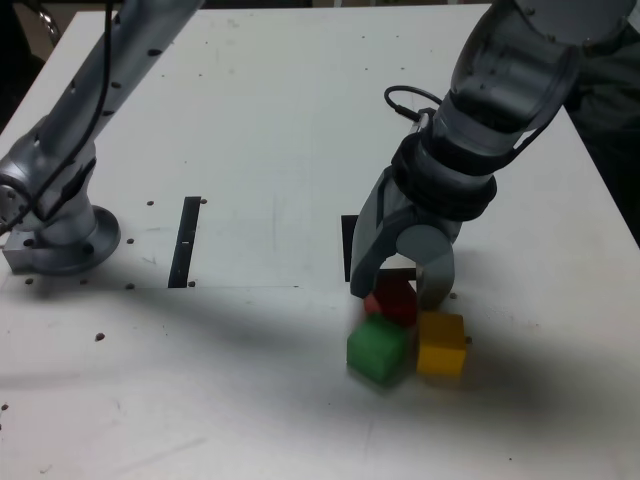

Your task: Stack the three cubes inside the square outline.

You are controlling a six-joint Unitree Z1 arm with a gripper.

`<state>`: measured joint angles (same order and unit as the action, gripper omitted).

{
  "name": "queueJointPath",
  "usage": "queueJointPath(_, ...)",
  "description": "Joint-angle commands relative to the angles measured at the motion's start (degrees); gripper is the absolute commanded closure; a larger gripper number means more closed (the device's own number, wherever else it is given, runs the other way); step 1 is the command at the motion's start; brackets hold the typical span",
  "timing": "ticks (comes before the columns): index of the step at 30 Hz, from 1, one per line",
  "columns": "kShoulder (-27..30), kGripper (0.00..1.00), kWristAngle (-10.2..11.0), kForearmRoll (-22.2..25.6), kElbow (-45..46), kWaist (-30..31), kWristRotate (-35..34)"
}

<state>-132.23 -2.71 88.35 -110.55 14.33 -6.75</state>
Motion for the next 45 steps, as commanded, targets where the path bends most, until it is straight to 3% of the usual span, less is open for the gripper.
queueJointPath(1,1.3,0.68,0.7,0.6,0.2,-0.1,-0.1)
queueJointPath(17,6.7,0.67,4.2,1.0,3.6,-3.5,1.0)
queueJointPath(19,7.5,0.58,4.7,1.0,3.7,-3.8,1.3)
queueJointPath(24,9.9,0.11,5.8,0.5,4.4,-4.0,1.7)
queueJointPath(26,10.4,0.01,5.9,0.2,4.8,-3.8,1.8)
queueJointPath(45,7.1,0.01,3.5,-1.5,4.7,-2.0,2.5)
